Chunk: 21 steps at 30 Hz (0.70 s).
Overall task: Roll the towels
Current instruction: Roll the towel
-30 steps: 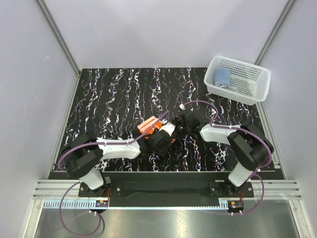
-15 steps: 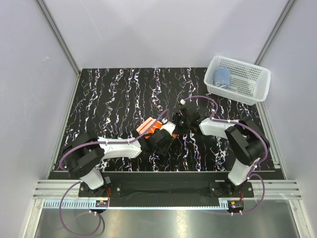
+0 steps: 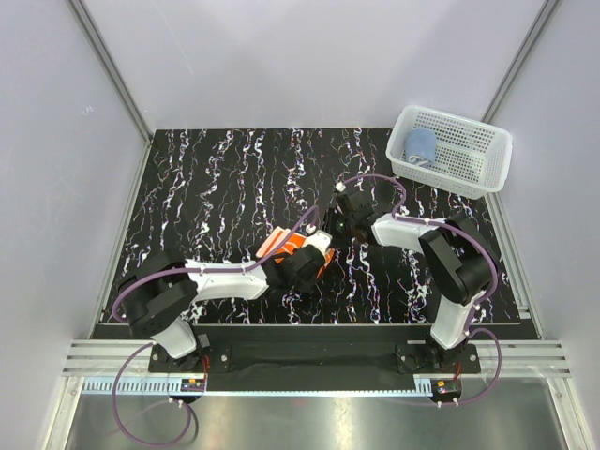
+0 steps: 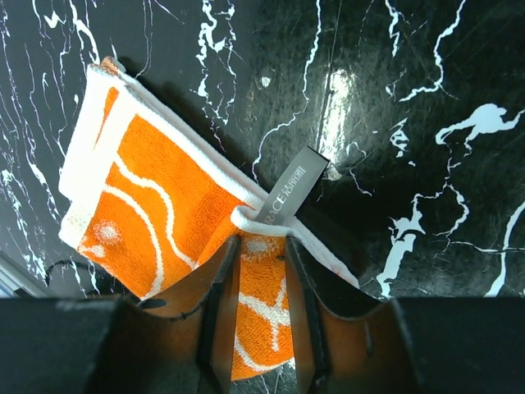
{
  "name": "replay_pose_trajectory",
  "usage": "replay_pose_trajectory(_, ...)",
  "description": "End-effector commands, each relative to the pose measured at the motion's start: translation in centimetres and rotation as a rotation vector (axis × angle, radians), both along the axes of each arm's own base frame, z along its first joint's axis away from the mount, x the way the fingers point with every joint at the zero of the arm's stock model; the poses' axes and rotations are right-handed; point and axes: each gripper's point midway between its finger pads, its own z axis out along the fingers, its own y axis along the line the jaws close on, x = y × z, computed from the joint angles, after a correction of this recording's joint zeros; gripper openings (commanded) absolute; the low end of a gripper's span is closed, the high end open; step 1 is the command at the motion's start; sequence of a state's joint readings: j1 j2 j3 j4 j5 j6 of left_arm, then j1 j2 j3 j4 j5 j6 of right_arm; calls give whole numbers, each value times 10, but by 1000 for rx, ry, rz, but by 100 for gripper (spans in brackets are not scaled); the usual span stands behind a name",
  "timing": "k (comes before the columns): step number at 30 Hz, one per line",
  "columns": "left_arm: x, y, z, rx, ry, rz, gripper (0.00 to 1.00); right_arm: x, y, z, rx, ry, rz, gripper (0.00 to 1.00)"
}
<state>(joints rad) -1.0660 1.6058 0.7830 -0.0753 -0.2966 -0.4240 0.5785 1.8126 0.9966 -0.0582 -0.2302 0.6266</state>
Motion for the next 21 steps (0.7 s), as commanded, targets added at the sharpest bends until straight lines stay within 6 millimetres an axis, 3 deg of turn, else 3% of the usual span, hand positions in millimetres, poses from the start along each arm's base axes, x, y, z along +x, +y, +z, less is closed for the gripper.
replay_pose_trajectory(1,-36,21,-37,106,161,-35,22,13,-6,9,-21,-32,2,35)
replay_pose_trajectory(6,-37,15,-35,86,169,-44,10,17,-18,26,-41,-55,-19,35)
replay_pose_trajectory(10,-39,7,-30,40,180,-57,4,25,-38,56,-79,-106,-58,37)
replay_pose_trajectory(14,-43,-6,-24,-61,226,-75,0,30,-72,88,-135,-163,-162,39)
replay_pose_trajectory(16,-42,-13,-19,-124,238,-73,0,27,-78,108,-118,-202,-185,41)
replay_pose_trajectory(18,-48,-12,-19,-173,296,-74,0,17,-80,112,-101,-198,-186,42)
replay_pose_trajectory(19,-43,-21,-11,-235,284,-84,0,13,-81,121,-81,-213,-192,43)
replay_pose_trajectory(21,-44,-25,-6,-322,327,-90,0,2,-82,117,-62,-187,-194,43)
